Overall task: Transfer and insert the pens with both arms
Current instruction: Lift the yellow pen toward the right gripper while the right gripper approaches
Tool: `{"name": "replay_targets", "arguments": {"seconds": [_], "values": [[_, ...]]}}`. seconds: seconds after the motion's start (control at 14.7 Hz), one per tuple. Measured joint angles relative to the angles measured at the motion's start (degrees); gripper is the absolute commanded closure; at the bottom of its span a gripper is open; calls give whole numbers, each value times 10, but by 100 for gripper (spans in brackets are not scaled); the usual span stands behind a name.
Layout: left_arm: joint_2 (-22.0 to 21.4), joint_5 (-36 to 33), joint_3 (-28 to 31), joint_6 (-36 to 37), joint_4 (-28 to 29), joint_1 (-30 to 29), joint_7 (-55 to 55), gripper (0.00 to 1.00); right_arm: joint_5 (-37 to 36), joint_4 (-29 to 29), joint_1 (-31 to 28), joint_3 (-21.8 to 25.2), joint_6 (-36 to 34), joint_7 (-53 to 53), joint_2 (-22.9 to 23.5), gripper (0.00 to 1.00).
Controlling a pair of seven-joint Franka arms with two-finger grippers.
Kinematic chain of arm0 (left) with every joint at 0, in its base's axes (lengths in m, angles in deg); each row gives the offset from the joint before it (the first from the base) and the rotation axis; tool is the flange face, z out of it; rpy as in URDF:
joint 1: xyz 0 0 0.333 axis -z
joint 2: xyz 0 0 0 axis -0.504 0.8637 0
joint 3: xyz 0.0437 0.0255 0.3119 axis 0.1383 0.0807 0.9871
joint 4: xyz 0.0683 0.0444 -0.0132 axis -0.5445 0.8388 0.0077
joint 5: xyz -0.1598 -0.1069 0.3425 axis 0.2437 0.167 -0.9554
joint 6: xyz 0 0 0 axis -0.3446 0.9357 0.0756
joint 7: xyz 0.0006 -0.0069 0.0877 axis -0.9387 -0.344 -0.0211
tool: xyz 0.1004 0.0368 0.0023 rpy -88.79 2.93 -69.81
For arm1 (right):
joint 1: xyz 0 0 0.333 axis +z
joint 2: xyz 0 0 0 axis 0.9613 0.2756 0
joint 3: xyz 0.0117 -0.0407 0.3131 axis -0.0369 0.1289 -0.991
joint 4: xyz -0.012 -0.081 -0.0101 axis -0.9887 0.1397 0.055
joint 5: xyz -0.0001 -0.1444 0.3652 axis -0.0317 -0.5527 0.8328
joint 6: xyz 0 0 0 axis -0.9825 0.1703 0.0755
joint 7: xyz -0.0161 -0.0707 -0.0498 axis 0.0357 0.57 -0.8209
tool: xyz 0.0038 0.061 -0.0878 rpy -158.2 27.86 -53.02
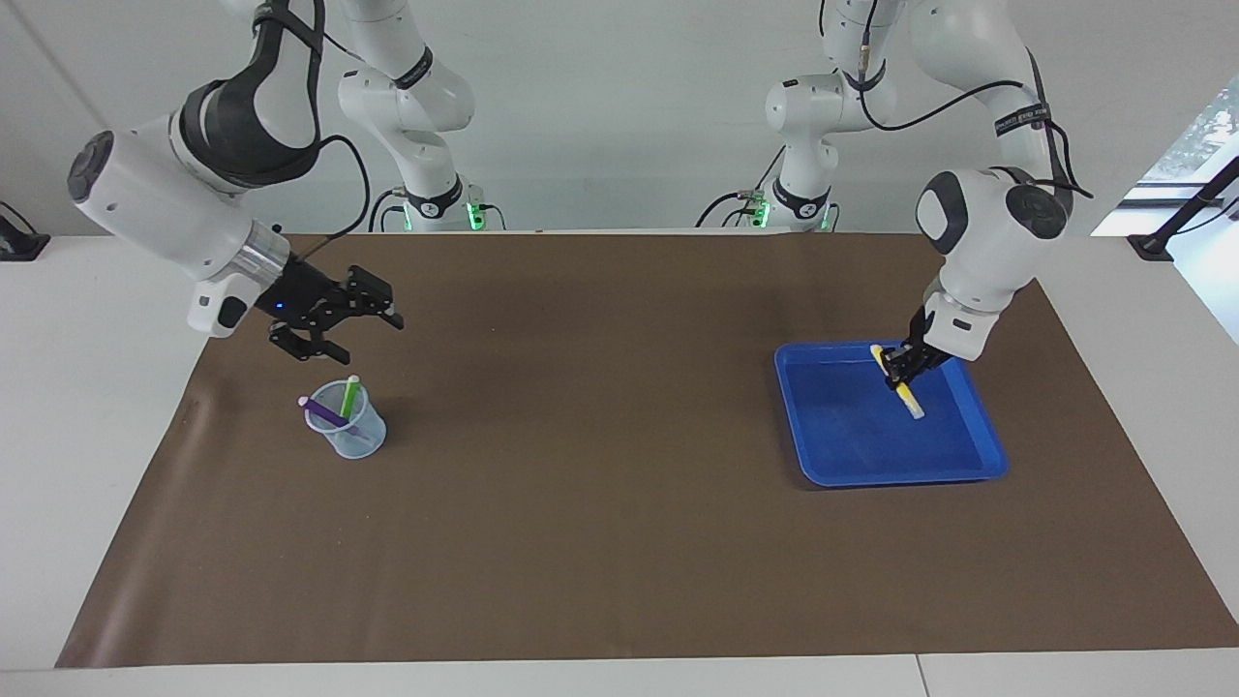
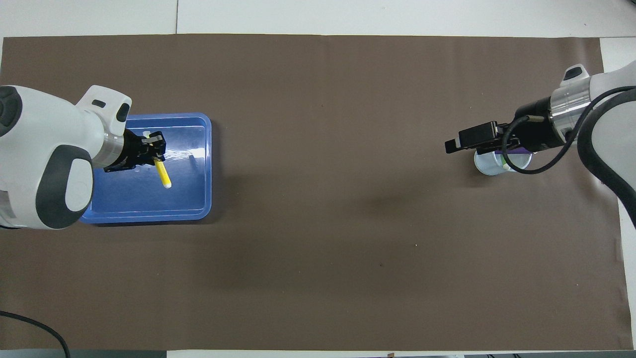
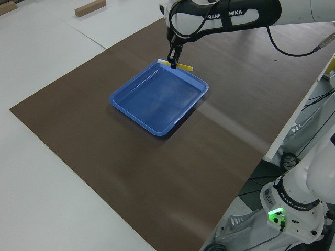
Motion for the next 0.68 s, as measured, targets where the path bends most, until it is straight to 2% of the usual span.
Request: {"name": "replay_targets", "arguments": {"seconds": [0.2, 0.41, 0.68], "values": [[2, 34, -2, -3, -14, 68, 155, 100, 63, -11, 23, 0, 25, 91, 0, 0], [10, 93, -2, -17, -38, 112, 250, 100, 170, -74, 27, 0, 98, 101, -12, 0], [22, 148, -2, -106, -46, 172, 349, 100, 229, -140, 37, 0, 149, 101, -36, 0]]}}
